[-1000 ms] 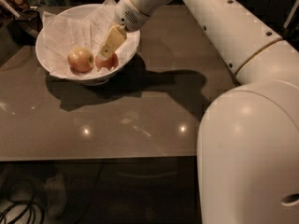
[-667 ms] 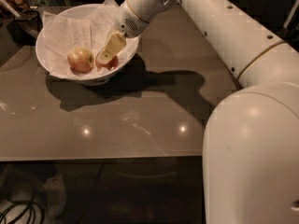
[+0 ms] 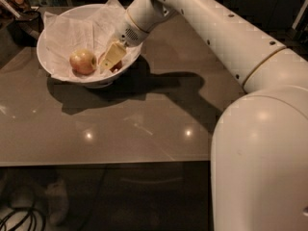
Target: Pick apple from white bowl
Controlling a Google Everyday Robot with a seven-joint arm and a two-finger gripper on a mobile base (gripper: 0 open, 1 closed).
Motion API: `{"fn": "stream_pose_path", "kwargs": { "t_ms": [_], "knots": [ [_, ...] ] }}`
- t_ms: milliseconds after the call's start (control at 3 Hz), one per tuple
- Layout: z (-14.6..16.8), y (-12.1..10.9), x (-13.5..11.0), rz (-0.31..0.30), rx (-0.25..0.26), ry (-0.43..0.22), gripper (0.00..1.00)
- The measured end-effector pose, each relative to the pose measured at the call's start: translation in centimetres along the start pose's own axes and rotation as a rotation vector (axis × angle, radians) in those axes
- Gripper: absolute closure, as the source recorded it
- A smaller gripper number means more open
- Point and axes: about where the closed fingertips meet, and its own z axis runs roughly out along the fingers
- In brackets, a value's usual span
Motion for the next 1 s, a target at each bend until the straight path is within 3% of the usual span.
{"fn": "stream_pose_path", "kwargs": {
  "t_ms": [1000],
  "knots": [
    [0.77, 0.36, 0.61, 0.005, 0.004, -0.038, 0.41]
  ]
}}
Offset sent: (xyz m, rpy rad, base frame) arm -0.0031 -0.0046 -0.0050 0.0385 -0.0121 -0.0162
